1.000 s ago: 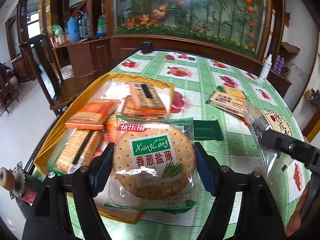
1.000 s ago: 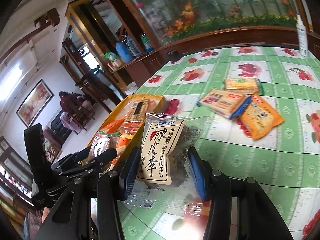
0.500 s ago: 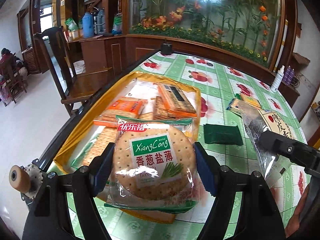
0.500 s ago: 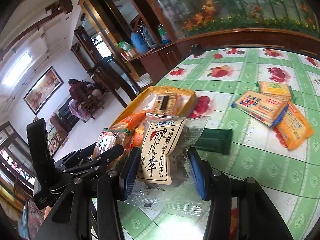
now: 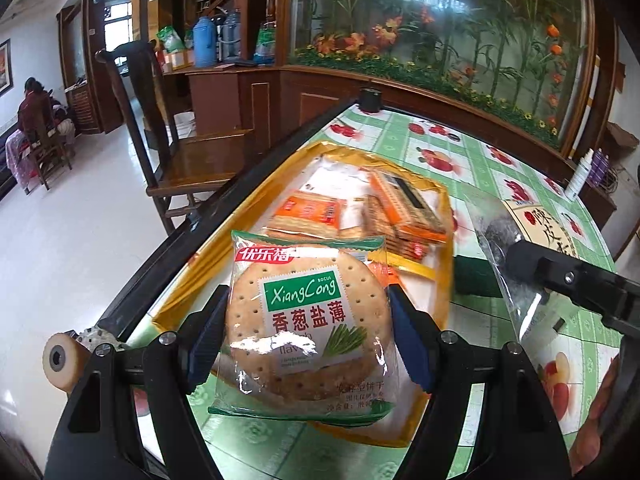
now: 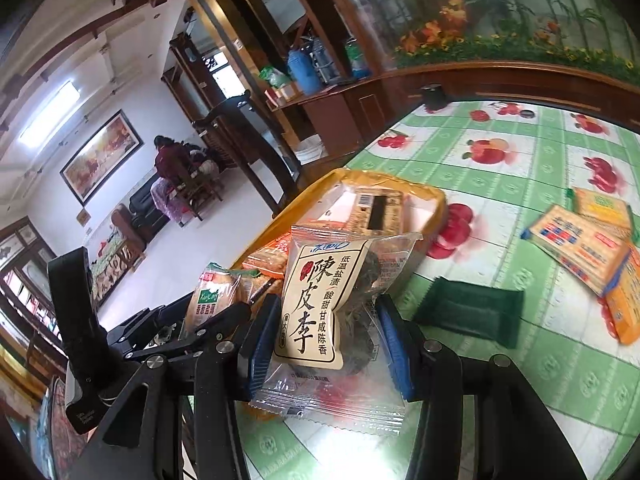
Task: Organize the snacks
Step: 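Carry both packs over the yellow tray and open both grippers to drop them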
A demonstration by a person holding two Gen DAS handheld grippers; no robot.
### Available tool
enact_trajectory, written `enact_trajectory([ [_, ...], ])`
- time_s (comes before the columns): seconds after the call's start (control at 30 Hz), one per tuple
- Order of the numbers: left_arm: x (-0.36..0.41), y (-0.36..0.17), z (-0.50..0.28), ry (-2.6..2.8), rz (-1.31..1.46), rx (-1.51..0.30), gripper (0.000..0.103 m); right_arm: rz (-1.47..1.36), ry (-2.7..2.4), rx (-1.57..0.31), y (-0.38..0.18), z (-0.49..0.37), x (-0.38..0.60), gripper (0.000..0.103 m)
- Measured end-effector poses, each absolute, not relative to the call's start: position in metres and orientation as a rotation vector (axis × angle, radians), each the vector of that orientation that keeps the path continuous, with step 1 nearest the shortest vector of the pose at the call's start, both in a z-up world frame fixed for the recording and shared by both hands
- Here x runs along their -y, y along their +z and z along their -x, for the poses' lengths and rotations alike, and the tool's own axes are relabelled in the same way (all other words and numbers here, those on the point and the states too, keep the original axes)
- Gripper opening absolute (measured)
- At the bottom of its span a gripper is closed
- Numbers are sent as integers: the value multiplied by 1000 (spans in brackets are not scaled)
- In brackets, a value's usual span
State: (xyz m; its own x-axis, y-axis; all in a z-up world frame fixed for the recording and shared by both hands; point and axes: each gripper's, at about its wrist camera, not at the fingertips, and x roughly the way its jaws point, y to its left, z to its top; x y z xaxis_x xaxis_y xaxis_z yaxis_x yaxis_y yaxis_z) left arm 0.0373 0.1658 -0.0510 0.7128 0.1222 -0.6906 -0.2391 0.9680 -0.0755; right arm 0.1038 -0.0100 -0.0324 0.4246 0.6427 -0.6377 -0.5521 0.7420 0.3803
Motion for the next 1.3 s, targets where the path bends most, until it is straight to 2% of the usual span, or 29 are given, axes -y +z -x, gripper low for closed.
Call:
enact_trajectory([
  [0.6,-166,-57,-47,162,178,-765,76,-75,783,-871,-46,-158,-64,50],
  [1.3,-164,-69,-62,170,161,-802,76,-18,765,-877,-56,-205,-97,50],
])
